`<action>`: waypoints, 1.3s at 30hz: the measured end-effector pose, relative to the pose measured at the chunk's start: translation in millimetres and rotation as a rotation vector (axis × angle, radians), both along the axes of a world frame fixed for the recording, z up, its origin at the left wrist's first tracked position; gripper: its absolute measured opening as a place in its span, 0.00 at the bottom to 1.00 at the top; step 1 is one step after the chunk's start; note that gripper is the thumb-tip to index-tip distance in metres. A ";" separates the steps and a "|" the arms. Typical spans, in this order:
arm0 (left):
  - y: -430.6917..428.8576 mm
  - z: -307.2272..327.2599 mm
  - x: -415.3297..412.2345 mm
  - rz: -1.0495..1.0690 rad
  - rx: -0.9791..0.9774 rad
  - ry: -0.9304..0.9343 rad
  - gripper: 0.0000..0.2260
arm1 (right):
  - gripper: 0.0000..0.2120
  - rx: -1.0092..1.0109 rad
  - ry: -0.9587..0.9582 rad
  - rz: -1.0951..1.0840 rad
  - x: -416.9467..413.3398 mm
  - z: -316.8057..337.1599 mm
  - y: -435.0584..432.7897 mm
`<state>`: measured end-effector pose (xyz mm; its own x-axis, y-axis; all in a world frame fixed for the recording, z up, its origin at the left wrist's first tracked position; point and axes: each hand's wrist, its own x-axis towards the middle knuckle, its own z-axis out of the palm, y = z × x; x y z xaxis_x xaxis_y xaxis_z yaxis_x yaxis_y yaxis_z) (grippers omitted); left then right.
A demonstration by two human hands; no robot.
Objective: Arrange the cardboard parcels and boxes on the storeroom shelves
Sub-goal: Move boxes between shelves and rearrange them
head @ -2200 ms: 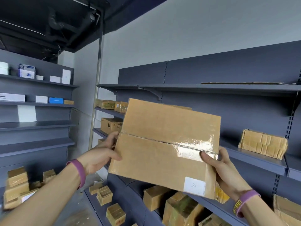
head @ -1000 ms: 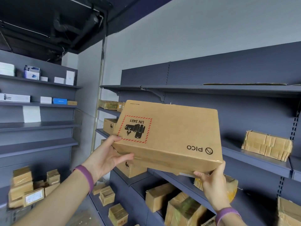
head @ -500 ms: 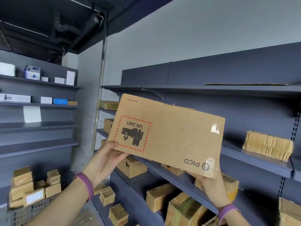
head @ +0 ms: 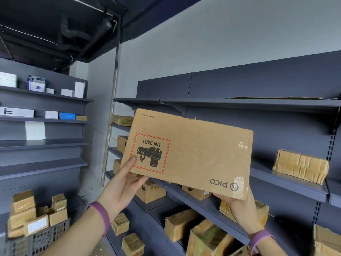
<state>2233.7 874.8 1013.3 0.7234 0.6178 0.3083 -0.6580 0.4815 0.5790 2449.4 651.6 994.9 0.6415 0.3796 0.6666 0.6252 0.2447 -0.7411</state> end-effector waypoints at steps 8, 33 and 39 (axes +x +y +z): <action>-14.3 5.6 2.4 0.066 -0.081 -0.042 0.25 | 0.30 0.098 0.145 0.082 10.1 2.9 1.9; -41.5 8.6 34.2 0.025 -0.068 -0.158 0.44 | 0.33 0.661 0.844 0.517 -12.2 6.7 19.8; -41.5 2.1 34.1 -0.008 -0.039 -0.174 0.49 | 0.33 0.676 0.892 0.482 -6.0 -1.6 22.7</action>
<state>2267.9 833.3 1015.4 0.6658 0.6266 0.4050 -0.7429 0.5068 0.4373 2443.4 674.3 993.3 0.8645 0.4521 0.2198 -0.2995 0.8143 -0.4972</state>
